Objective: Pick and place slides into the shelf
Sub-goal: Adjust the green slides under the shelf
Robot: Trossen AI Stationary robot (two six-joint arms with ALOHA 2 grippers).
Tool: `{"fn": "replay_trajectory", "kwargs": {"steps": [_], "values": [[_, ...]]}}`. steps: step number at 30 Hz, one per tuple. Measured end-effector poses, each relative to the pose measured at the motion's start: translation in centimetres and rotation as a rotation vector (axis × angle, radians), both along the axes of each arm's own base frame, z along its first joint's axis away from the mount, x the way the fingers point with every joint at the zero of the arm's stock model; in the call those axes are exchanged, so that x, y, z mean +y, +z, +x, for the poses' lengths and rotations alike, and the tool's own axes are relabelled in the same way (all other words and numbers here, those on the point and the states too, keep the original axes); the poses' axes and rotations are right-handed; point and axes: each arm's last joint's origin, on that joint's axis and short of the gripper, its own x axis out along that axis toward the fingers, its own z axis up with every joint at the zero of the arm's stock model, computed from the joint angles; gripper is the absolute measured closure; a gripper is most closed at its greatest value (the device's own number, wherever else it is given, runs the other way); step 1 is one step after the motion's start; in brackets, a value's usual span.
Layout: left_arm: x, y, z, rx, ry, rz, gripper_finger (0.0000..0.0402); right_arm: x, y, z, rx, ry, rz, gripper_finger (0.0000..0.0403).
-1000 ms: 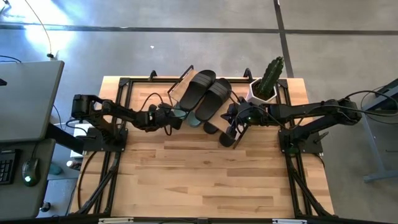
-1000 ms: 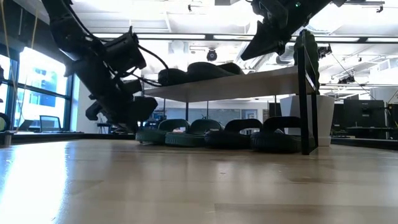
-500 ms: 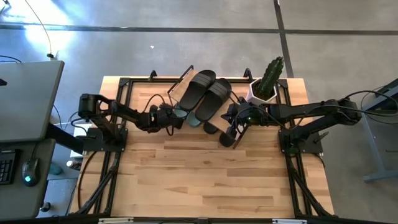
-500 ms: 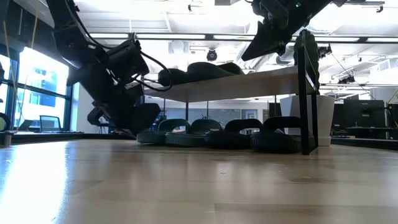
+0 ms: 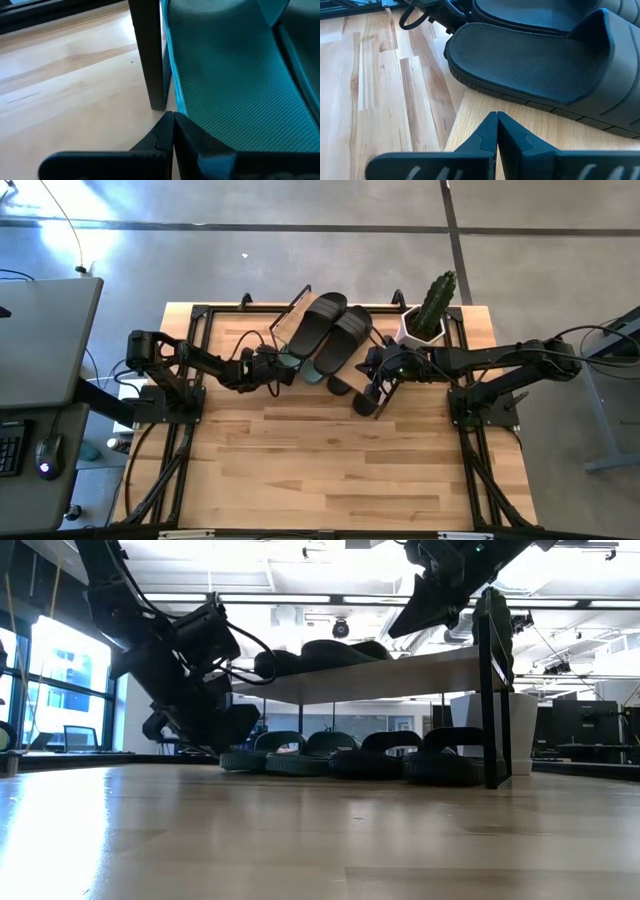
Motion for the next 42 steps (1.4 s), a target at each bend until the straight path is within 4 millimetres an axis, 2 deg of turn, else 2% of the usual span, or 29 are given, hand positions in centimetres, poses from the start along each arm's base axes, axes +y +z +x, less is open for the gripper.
{"fn": "replay_trajectory", "kwargs": {"steps": [9,15,25,32,36,40,42], "values": [[-0.4,0.0,0.2,-0.072,-0.025,-0.097,0.0401,0.0,-0.1,-0.1,0.011,-0.006,0.009,0.0403],[-2.5,1.5,0.6,-0.12,-0.114,-0.117,0.0401,0.0,0.9,-1.0,-0.024,-0.016,0.022,0.0403],[-6.0,4.3,-0.6,-0.079,-0.202,-0.053,0.0401,0.1,2.2,-3.1,-0.057,-0.086,0.118,0.0403],[-6.2,4.7,-0.9,-0.049,-0.234,-0.041,0.0401,0.3,2.1,-3.0,-0.066,-0.042,0.219,0.0403],[-6.1,4.7,-1.4,-0.024,-0.172,-0.003,0.0401,0.9,2.2,-3.0,-0.087,-0.055,0.226,0.0403],[-6.1,6.3,-2.4,-0.052,-0.16,0.013,0.0401,1.6,2.2,-3.1,-0.08,-0.049,0.212,0.0403],[-6.1,7.7,-2.6,-0.112,-0.184,0.043,0.0401,1.6,2.2,-3.2,-0.071,-0.054,0.205,0.0403]]}}
